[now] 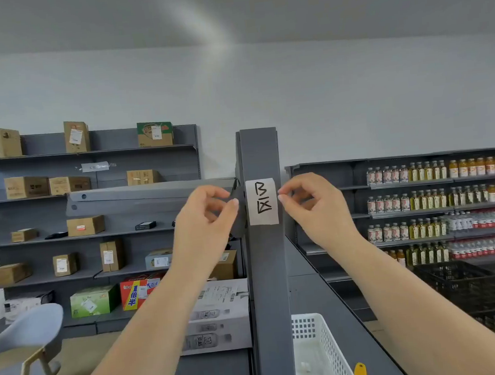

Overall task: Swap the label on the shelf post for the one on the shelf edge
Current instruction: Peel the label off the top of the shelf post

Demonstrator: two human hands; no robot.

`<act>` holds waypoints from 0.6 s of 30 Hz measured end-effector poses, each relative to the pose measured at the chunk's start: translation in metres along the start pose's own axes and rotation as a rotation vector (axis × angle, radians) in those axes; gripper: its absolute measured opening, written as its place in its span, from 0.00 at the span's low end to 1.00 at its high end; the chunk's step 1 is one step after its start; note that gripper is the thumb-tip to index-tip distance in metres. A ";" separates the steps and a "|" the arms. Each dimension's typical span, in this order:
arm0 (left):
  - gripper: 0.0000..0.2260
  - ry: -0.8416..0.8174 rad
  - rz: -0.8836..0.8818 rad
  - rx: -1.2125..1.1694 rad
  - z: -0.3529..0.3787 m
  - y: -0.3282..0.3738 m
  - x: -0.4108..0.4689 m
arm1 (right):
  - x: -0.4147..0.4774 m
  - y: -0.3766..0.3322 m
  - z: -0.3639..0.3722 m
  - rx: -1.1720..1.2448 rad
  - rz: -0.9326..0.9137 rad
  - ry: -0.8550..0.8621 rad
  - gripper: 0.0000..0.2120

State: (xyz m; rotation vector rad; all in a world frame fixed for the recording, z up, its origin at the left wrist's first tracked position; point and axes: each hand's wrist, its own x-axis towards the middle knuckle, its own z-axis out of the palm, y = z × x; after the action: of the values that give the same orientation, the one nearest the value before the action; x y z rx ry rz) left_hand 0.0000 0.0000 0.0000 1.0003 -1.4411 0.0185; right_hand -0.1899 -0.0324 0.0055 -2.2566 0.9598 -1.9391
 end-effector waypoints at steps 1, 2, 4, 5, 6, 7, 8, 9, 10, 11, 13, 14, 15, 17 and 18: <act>0.03 -0.026 -0.031 -0.028 0.004 0.001 0.001 | 0.002 0.000 0.003 -0.028 -0.029 0.007 0.05; 0.04 -0.036 -0.054 -0.033 0.008 0.000 0.003 | 0.004 -0.001 0.005 -0.070 -0.053 0.020 0.04; 0.05 -0.057 -0.074 -0.036 0.017 -0.004 0.004 | 0.006 0.003 0.012 -0.132 -0.102 0.040 0.04; 0.05 -0.063 -0.076 -0.044 0.022 -0.006 0.005 | 0.008 0.007 0.015 -0.141 -0.125 0.060 0.06; 0.05 -0.068 -0.084 -0.046 0.025 -0.007 0.006 | 0.009 0.009 0.016 -0.150 -0.142 0.081 0.08; 0.05 -0.067 -0.093 -0.058 0.027 -0.010 0.006 | 0.011 0.011 0.018 -0.153 -0.152 0.103 0.10; 0.04 -0.070 -0.103 -0.076 0.028 -0.013 0.006 | 0.012 0.013 0.020 -0.161 -0.157 0.121 0.12; 0.03 -0.069 -0.119 -0.104 0.030 -0.016 0.006 | 0.013 0.016 0.021 -0.174 -0.168 0.137 0.13; 0.03 -0.069 -0.139 -0.133 0.031 -0.018 0.006 | 0.013 0.019 0.023 -0.195 -0.190 0.152 0.13; 0.04 -0.067 -0.157 -0.163 0.032 -0.019 0.007 | 0.014 0.021 0.024 -0.221 -0.217 0.161 0.14; 0.05 -0.075 -0.179 -0.207 0.033 -0.021 0.008 | 0.014 0.025 0.027 -0.250 -0.267 0.175 0.15; 0.05 -0.081 -0.187 -0.224 0.034 -0.022 0.009 | 0.014 0.027 0.028 -0.250 -0.283 0.185 0.15; 0.05 -0.087 -0.193 -0.237 0.035 -0.023 0.010 | 0.014 0.029 0.028 -0.251 -0.297 0.195 0.15; 0.05 -0.096 -0.202 -0.255 0.036 -0.026 0.013 | 0.015 0.032 0.028 -0.269 -0.330 0.214 0.14; 0.05 -0.100 -0.207 -0.259 0.036 -0.026 0.013 | 0.015 0.033 0.028 -0.287 -0.343 0.222 0.14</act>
State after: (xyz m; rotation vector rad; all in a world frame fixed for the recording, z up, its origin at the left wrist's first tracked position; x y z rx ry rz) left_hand -0.0111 -0.0434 -0.0103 0.9399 -1.3825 -0.3649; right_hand -0.1778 -0.0764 -0.0003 -2.5448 0.9803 -2.3721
